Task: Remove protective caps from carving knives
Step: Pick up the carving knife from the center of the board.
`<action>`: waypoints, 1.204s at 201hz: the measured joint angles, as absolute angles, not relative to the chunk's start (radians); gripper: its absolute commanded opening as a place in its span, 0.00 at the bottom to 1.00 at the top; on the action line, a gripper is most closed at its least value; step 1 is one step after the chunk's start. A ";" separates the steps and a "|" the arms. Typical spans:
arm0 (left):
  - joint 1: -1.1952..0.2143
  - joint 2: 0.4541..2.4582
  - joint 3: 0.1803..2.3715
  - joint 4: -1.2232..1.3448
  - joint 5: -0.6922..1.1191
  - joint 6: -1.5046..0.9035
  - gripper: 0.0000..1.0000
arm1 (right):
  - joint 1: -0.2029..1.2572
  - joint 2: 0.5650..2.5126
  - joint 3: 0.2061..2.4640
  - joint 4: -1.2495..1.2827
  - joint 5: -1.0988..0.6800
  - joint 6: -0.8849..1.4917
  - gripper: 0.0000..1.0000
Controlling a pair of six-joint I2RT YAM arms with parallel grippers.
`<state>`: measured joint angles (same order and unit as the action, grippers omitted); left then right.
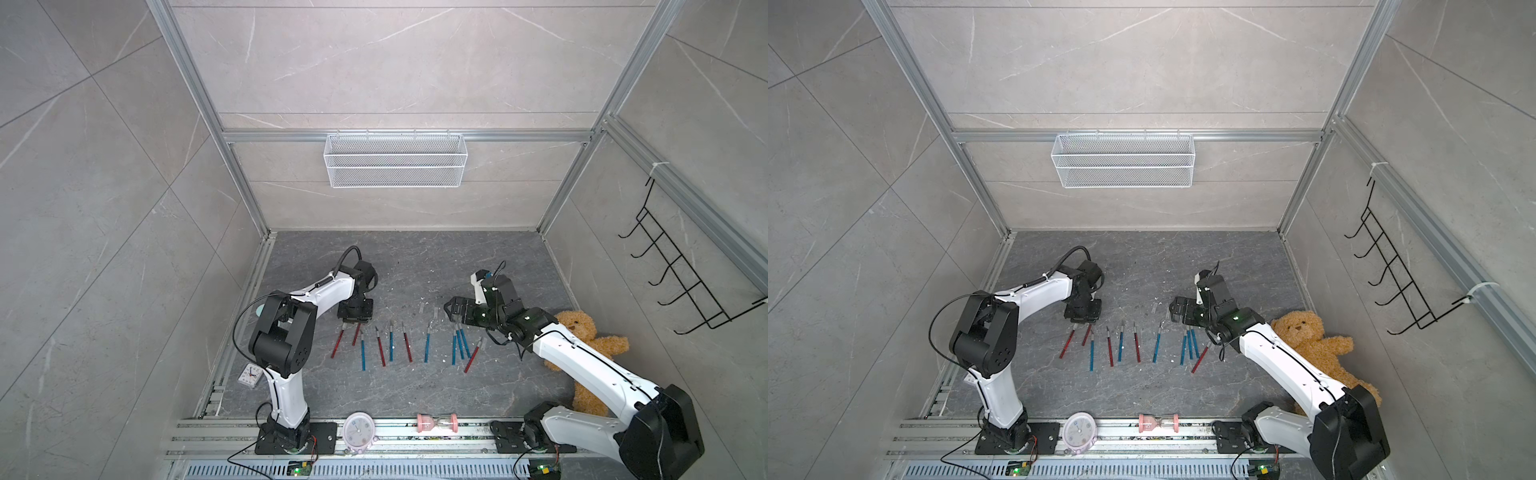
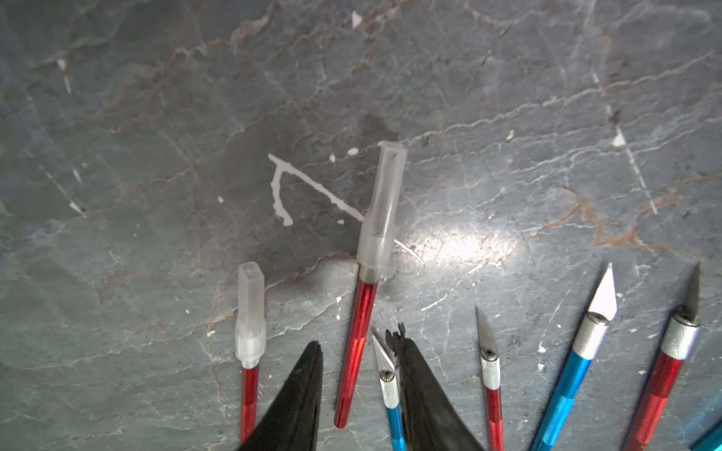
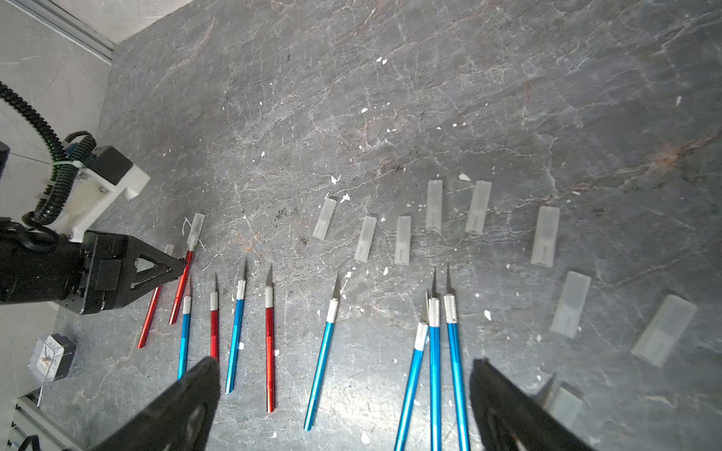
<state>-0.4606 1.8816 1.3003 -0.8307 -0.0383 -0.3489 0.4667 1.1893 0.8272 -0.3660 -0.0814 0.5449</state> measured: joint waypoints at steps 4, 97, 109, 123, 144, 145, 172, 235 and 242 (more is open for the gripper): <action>-0.461 1.885 1.302 -0.830 -0.040 -0.348 0.33 | 0.466 1.189 0.827 -0.366 -0.081 0.545 1.00; -0.463 1.923 1.303 -0.830 -0.052 -0.342 0.24 | 0.453 1.180 0.813 -0.370 -0.078 0.545 1.00; -0.463 1.924 1.303 -0.830 -0.052 -0.342 0.23 | 0.451 1.180 0.810 -0.371 -0.078 0.545 1.00; -0.463 1.924 1.303 -0.830 -0.052 -0.342 0.22 | 0.450 1.180 0.808 -0.370 -0.078 0.545 1.00; -0.463 1.931 1.303 -0.829 -0.052 -0.342 0.21 | 0.450 1.180 0.807 -0.370 -0.078 0.545 1.00; -0.463 1.932 1.303 -0.830 -0.052 -0.342 0.21 | 0.450 1.180 0.807 -0.370 -0.078 0.545 1.00; -0.463 1.939 1.304 -0.828 -0.051 -0.342 0.19 | 0.449 1.180 0.807 -0.370 -0.078 0.545 1.00; -0.467 1.940 1.307 -0.826 -0.050 -0.341 0.13 | 0.447 1.168 0.807 -0.371 -0.078 0.545 1.00; -0.467 1.940 1.308 -0.827 -0.050 -0.340 0.12 | 0.447 1.166 0.807 -0.371 -0.078 0.544 1.00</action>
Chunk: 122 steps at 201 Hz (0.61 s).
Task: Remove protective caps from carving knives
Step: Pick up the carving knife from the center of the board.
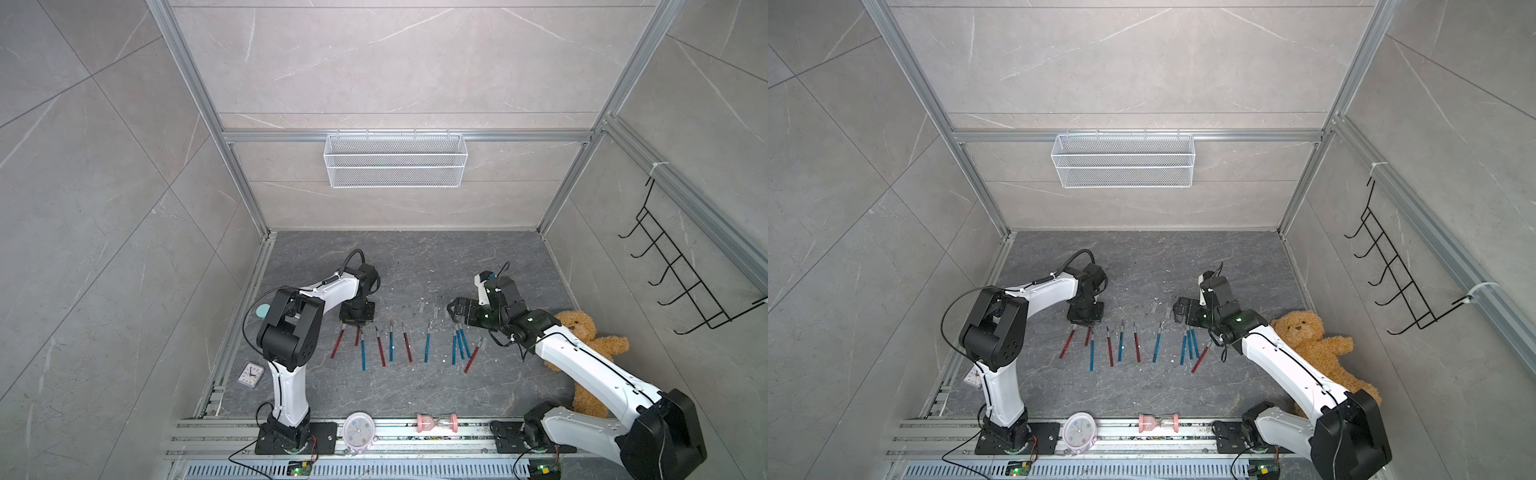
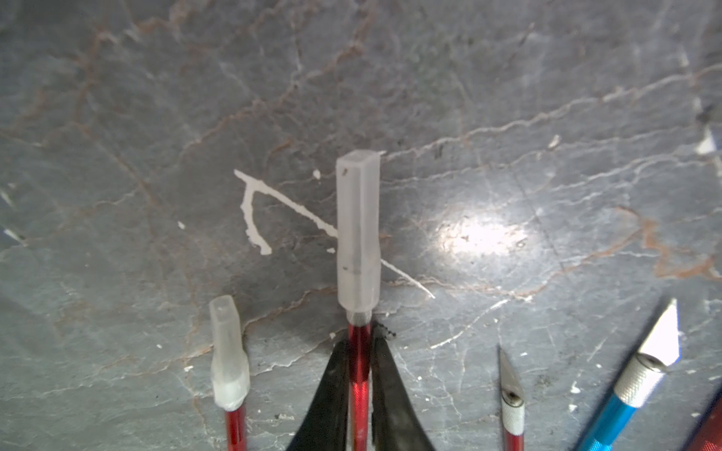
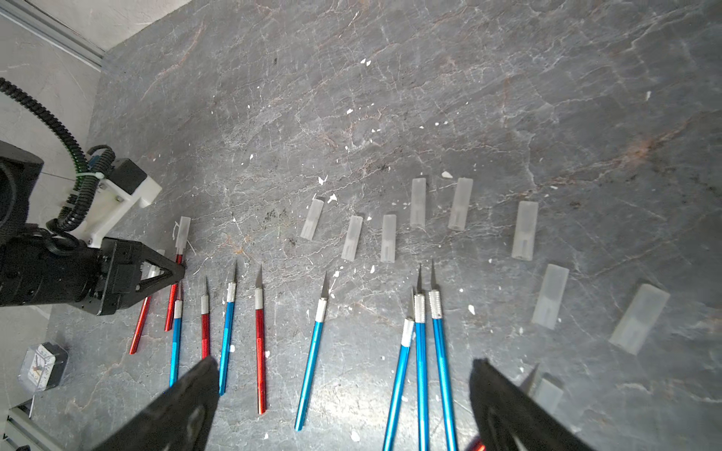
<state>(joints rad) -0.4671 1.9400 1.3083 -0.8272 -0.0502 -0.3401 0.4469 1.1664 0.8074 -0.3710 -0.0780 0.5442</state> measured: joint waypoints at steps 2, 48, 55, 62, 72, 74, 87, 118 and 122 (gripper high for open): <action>-0.467 1.940 1.309 -0.828 -0.050 -0.340 0.12 | 0.447 1.166 0.807 -0.371 -0.078 0.544 1.00; -0.467 1.940 1.322 -0.842 -0.052 -0.336 0.09 | 0.446 1.164 0.808 -0.371 -0.086 0.541 1.00; -0.467 1.940 1.327 -0.846 -0.052 -0.336 0.09 | 0.446 1.164 0.808 -0.372 -0.086 0.541 1.00; -0.467 1.940 1.333 -0.850 -0.053 -0.336 0.09 | 0.446 1.164 0.808 -0.372 -0.090 0.541 1.00; -0.467 1.938 1.343 -0.855 -0.054 -0.335 0.09 | 0.445 1.164 0.808 -0.372 -0.094 0.542 1.00; -0.467 1.937 1.345 -0.857 -0.054 -0.335 0.08 | 0.445 1.164 0.808 -0.372 -0.094 0.541 1.00; -0.467 1.930 1.354 -0.861 -0.055 -0.334 0.09 | 0.445 1.164 0.808 -0.373 -0.094 0.541 1.00; -0.467 1.902 1.377 -0.871 -0.051 -0.327 0.08 | 0.445 1.164 0.808 -0.371 -0.101 0.542 1.00; -0.467 1.897 1.380 -0.871 -0.050 -0.327 0.08 | 0.445 1.164 0.808 -0.370 -0.102 0.542 1.00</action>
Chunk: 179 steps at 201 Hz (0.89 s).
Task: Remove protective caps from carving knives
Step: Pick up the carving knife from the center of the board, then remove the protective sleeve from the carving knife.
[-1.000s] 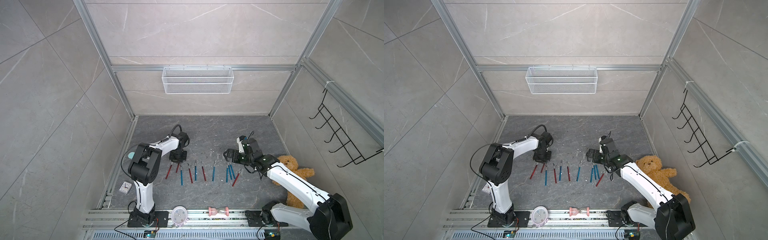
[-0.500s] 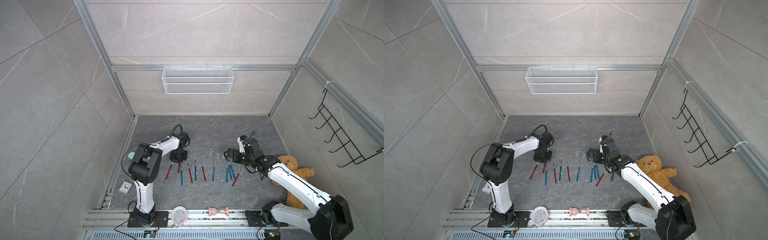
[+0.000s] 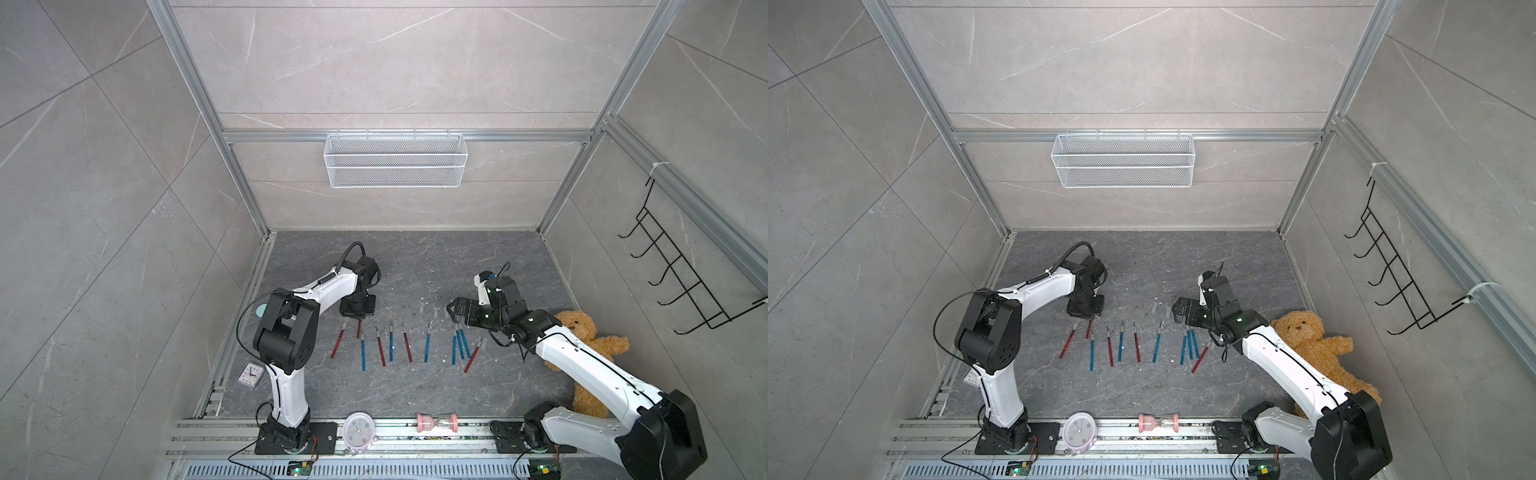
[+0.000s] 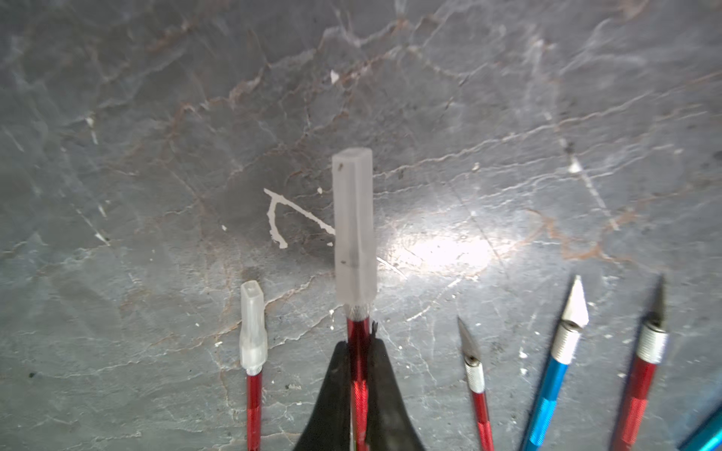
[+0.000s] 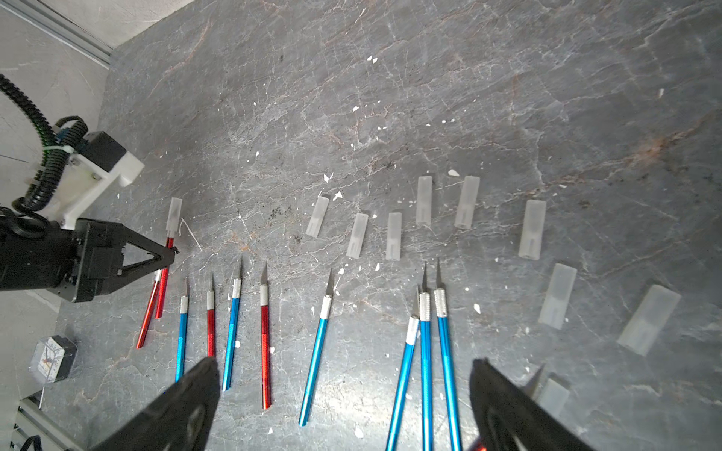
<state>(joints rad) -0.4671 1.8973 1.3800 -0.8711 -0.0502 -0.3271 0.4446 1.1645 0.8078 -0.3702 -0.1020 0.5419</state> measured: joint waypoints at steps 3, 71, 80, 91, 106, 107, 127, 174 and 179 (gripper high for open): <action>-0.467 1.895 1.382 -0.871 -0.049 -0.327 0.08 | 0.445 1.164 0.808 -0.370 -0.103 0.542 1.00; -0.529 1.791 1.390 -0.841 0.056 -0.331 0.08 | 0.440 1.199 0.808 -0.323 -0.174 0.550 0.99; -0.545 1.780 1.390 -0.831 0.074 -0.333 0.08 | 0.438 1.213 0.808 -0.308 -0.189 0.554 0.98; -0.563 1.768 1.390 -0.821 0.092 -0.339 0.08 | 0.437 1.235 0.808 -0.287 -0.212 0.561 0.97; -0.588 1.757 1.390 -0.804 0.117 -0.347 0.08 | 0.437 1.264 0.808 -0.260 -0.246 0.574 0.93; -0.590 1.756 1.390 -0.802 0.119 -0.348 0.08 | 0.437 1.267 0.808 -0.255 -0.249 0.576 0.93; -0.621 1.748 1.388 -0.772 0.157 -0.368 0.08 | 0.437 1.318 0.808 -0.201 -0.305 0.601 0.88; -0.682 1.726 1.338 -0.667 0.236 -0.429 0.08 | 0.441 1.408 0.808 -0.054 -0.410 0.672 0.75; -0.686 1.726 1.334 -0.660 0.242 -0.434 0.08 | 0.444 1.414 0.809 -0.043 -0.416 0.677 0.75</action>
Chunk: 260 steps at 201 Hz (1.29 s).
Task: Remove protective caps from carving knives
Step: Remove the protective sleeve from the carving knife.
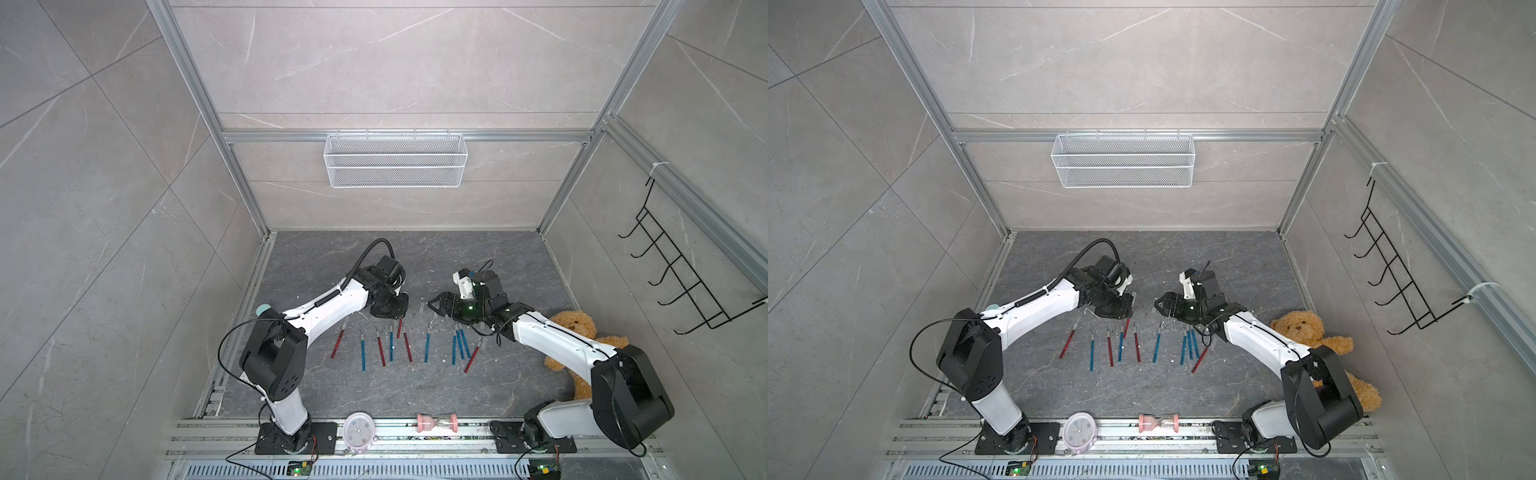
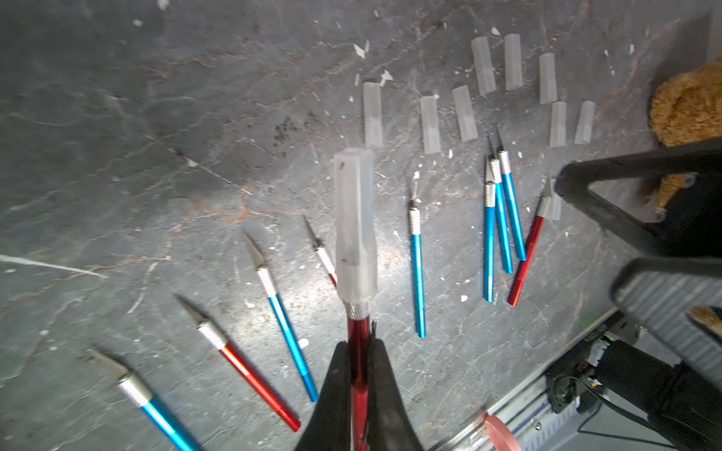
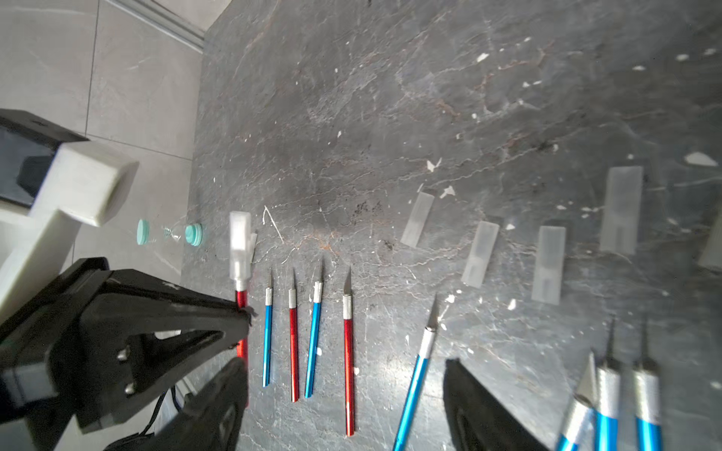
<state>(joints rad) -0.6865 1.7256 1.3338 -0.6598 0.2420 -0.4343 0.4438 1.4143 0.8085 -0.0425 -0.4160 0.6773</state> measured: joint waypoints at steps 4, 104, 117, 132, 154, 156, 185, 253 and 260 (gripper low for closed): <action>-0.689 1.726 1.332 -0.656 0.245 -0.437 0.08 | 0.445 1.420 0.809 -0.033 -0.420 0.685 0.74; -0.716 1.724 1.290 -0.567 0.316 -0.495 0.08 | 0.498 1.539 0.863 0.103 -0.462 0.749 0.64; -0.719 1.724 1.285 -0.565 0.317 -0.498 0.08 | 0.500 1.553 0.873 0.114 -0.462 0.755 0.63; -0.720 1.724 1.280 -0.561 0.318 -0.500 0.08 | 0.503 1.571 0.884 0.122 -0.462 0.761 0.61; -0.721 1.717 1.275 -0.554 0.318 -0.502 0.08 | 0.510 1.590 0.892 0.128 -0.461 0.772 0.58; -0.721 1.716 1.274 -0.554 0.318 -0.502 0.08 | 0.511 1.591 0.892 0.129 -0.461 0.773 0.58; -0.725 1.695 1.270 -0.551 0.320 -0.504 0.08 | 0.523 1.610 0.908 0.135 -0.461 0.786 0.53; -0.725 1.686 1.264 -0.548 0.323 -0.506 0.08 | 0.548 1.657 0.931 0.156 -0.458 0.815 0.36; -0.725 1.686 1.264 -0.548 0.323 -0.506 0.08 | 0.549 1.658 0.931 0.156 -0.457 0.816 0.33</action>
<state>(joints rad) -0.7250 1.6855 1.2636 -0.5476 0.3229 -0.5060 0.5491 1.6585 0.9314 0.1558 -0.4568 0.8158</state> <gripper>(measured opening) 0.082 0.367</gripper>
